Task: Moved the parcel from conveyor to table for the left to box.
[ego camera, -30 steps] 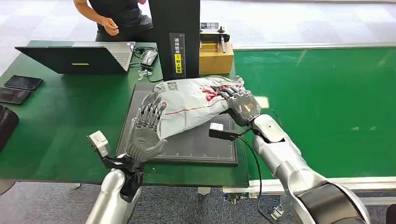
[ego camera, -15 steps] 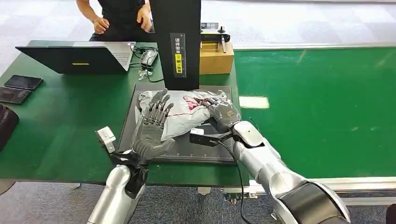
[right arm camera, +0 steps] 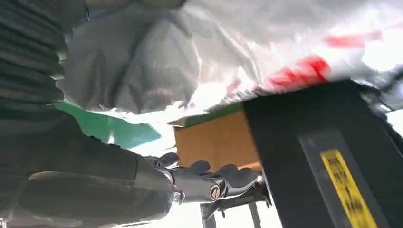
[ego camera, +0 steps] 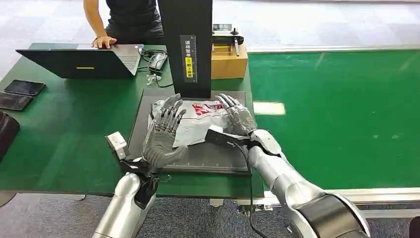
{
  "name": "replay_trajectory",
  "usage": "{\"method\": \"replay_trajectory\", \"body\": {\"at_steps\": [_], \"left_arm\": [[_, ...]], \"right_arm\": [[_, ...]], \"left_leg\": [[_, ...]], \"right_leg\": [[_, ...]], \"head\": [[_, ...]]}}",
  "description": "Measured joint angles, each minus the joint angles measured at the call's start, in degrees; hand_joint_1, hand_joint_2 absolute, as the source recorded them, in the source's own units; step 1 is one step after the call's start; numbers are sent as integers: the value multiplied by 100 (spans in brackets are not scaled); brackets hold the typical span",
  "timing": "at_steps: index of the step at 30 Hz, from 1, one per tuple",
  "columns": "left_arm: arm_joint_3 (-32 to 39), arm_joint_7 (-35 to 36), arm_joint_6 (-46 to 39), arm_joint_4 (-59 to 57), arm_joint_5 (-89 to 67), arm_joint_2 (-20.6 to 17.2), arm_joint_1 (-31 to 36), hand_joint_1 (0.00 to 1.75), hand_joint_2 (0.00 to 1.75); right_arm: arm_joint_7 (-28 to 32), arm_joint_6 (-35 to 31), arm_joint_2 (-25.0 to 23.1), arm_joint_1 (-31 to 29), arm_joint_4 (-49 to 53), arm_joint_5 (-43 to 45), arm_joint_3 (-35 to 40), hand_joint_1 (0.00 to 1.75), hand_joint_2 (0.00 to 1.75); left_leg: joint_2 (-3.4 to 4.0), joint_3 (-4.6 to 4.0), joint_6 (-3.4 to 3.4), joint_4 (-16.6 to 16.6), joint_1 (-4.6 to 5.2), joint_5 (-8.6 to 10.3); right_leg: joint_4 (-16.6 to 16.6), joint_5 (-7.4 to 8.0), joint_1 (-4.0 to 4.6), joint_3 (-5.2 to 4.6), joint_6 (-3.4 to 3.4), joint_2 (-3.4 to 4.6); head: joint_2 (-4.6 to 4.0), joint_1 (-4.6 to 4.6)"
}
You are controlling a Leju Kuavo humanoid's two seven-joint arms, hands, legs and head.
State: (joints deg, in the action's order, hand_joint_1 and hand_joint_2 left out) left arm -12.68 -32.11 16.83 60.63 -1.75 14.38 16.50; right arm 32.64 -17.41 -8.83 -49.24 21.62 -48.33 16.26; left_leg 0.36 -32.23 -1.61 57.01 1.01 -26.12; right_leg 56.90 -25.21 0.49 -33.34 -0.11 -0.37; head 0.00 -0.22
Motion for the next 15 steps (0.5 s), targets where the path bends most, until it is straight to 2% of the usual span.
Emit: {"method": "replay_trajectory", "body": {"at_steps": [4,10,12,15], "left_arm": [[2,15,-2,-59,4,11,48,0,175],[2,26,-2,-111,17,11,70,0,175],[2,39,-2,-118,28,11,70,0,175],[13,70,-42,-118,31,11,56,0,175]], "right_arm": [[648,1668,-111,33,330,1597,-741,0,175],[712,3973,-168,381,1338,3588,-1367,0,175],[626,4358,-168,588,1745,4032,-1427,0,175],[453,4545,-166,1010,2517,4666,-1435,0,175]], "left_leg": [[0,-1,3,0,0,2],[-1,-3,3,0,0,2],[-1,-3,3,0,0,1],[-1,-5,3,0,0,1]], "right_leg": [[0,0,0,-2,0,0],[0,0,0,-3,0,-1],[-1,-1,0,-3,0,-1],[-1,-1,0,-4,0,-1]], "head": [[0,0],[0,2],[0,2],[0,0]]}}
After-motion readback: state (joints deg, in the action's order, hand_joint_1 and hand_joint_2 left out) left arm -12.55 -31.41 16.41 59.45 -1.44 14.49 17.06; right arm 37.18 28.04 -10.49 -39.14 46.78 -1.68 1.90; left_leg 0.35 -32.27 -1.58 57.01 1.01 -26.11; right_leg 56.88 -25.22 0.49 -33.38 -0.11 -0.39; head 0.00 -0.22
